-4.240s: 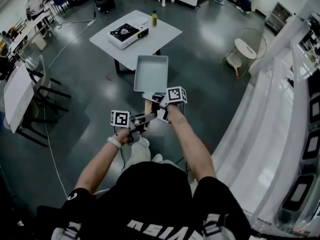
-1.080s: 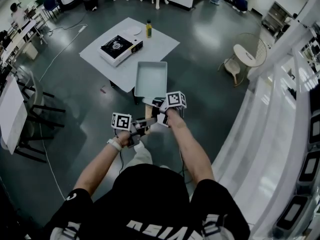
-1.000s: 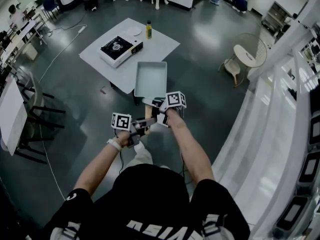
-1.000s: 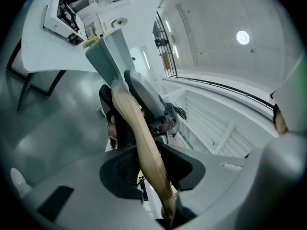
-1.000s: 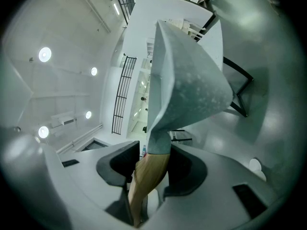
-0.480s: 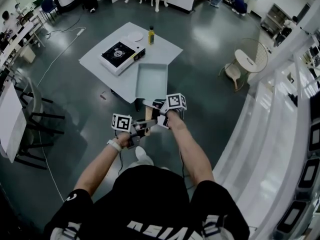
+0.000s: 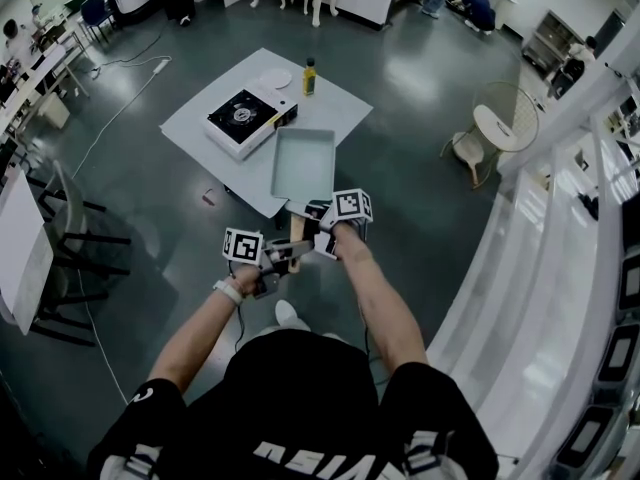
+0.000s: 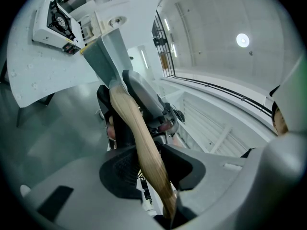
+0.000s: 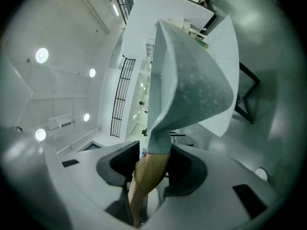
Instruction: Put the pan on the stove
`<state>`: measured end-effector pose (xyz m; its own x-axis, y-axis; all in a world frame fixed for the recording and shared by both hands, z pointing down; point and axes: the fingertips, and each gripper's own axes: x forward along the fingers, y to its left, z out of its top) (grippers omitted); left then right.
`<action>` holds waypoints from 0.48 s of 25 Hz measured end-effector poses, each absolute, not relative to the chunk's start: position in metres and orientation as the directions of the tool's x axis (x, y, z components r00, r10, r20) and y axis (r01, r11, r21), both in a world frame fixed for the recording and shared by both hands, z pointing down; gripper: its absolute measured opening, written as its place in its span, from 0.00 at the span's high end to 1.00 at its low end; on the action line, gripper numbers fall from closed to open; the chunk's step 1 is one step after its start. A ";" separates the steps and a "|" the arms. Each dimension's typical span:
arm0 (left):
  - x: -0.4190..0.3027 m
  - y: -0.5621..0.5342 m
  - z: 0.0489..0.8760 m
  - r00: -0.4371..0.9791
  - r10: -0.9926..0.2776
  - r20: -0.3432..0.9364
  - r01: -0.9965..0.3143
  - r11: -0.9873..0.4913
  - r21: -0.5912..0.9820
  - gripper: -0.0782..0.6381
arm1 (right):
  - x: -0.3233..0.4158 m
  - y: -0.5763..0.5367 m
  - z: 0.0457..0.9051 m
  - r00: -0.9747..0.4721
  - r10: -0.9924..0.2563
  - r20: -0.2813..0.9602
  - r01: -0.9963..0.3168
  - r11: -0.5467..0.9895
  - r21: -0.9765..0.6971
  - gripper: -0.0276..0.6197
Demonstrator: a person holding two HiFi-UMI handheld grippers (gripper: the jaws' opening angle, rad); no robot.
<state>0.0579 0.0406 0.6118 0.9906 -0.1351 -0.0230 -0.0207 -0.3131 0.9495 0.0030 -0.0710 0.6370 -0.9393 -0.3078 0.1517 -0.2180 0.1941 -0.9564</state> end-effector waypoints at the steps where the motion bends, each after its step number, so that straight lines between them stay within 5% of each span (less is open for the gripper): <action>1: 0.053 0.037 0.614 0.991 -0.134 -0.004 -0.041 -0.329 0.944 0.74 | 0.000 -0.073 0.637 -0.939 -0.310 0.151 -0.218 0.193 -0.957 0.73; 12: 0.019 0.017 0.621 0.995 -0.099 0.020 -0.056 -0.385 0.921 0.73 | -0.027 -0.090 0.638 -0.931 -0.341 0.131 -0.202 0.181 -0.962 0.73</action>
